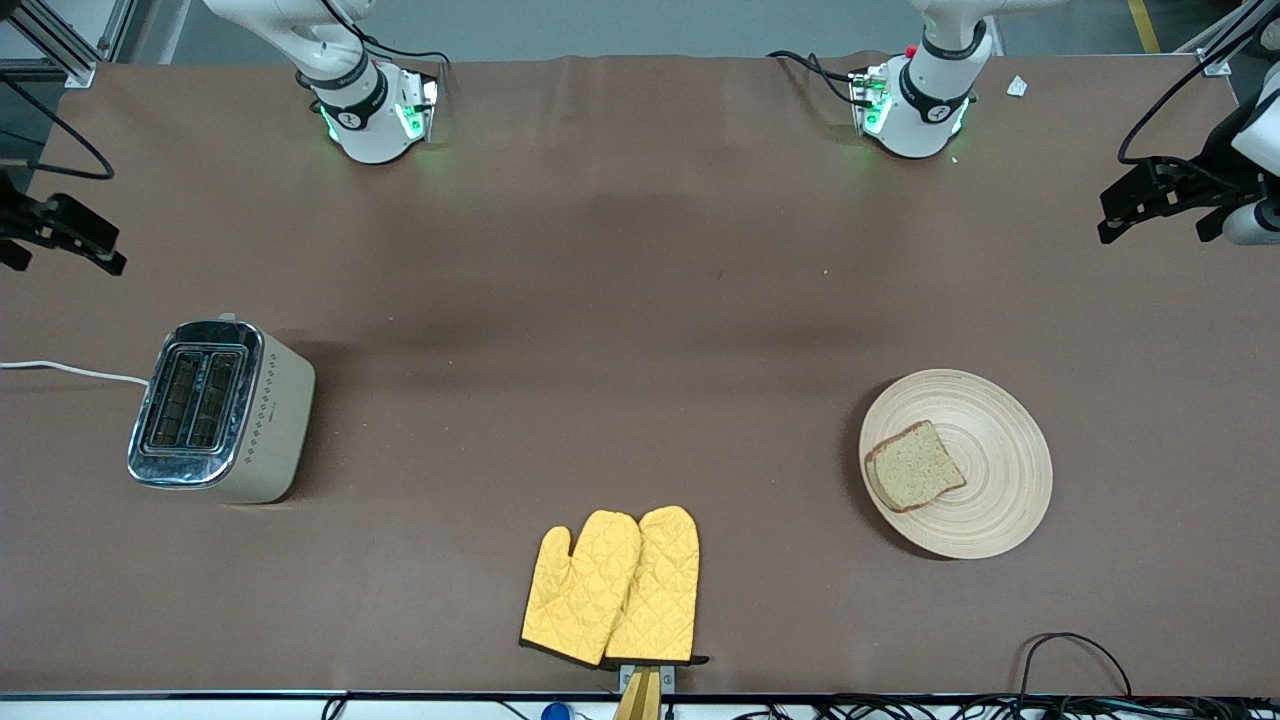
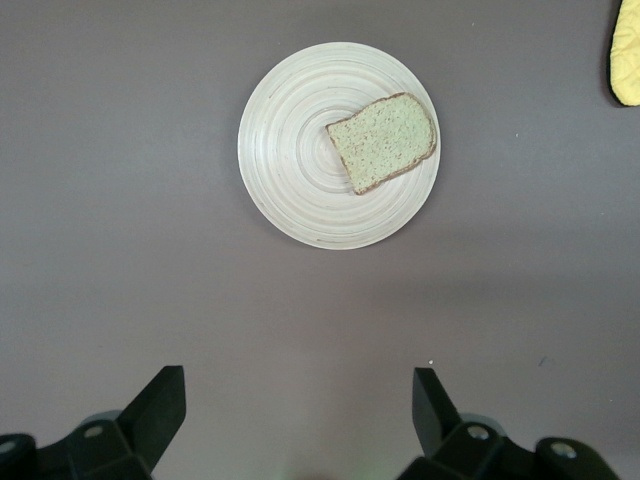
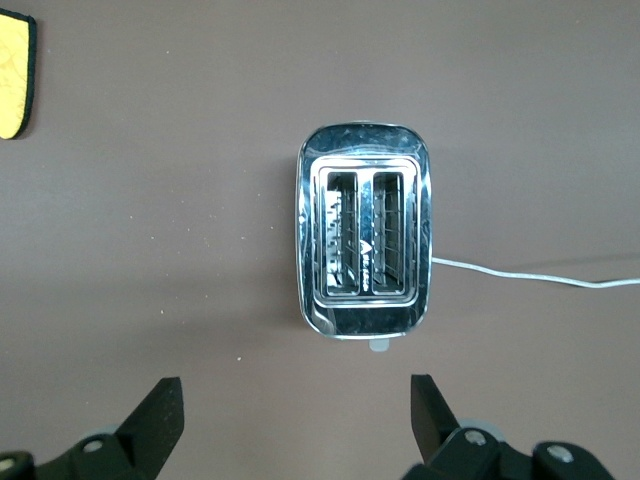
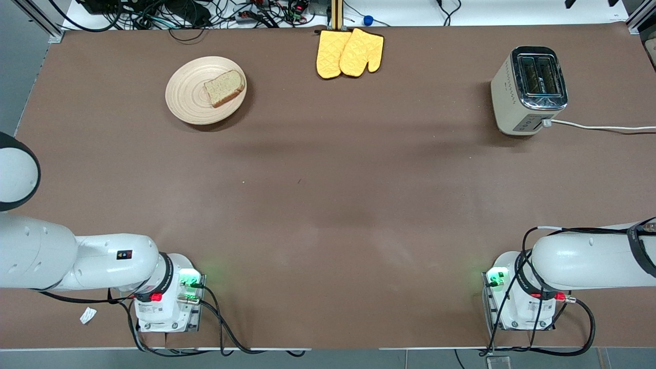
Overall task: Move plate and put bread in toaster
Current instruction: 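Move the left gripper down toward the rim of the wooden plate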
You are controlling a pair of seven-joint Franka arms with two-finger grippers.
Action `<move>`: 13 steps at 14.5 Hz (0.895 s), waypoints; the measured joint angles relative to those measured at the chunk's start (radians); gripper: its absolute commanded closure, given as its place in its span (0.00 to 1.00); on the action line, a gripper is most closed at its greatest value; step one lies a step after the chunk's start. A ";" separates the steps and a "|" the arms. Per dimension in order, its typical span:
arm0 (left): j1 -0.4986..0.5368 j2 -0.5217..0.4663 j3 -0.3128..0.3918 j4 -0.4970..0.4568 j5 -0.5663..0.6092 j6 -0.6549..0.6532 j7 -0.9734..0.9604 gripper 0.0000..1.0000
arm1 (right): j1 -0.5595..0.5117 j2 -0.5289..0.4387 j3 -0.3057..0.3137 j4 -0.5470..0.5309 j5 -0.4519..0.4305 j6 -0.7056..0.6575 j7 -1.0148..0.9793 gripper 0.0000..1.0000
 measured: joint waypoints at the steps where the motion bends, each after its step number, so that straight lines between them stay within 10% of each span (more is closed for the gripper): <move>1: 0.000 0.001 0.000 0.000 0.000 0.000 0.000 0.00 | 0.000 0.005 0.000 -0.011 0.000 0.012 0.000 0.00; 6: 0.026 0.055 0.001 0.025 -0.010 0.000 0.002 0.00 | 0.000 0.006 -0.001 -0.015 0.000 0.023 0.000 0.00; 13: 0.308 0.381 0.006 0.065 -0.326 0.068 0.231 0.00 | -0.001 -0.043 -0.005 -0.009 0.000 -0.061 0.000 0.00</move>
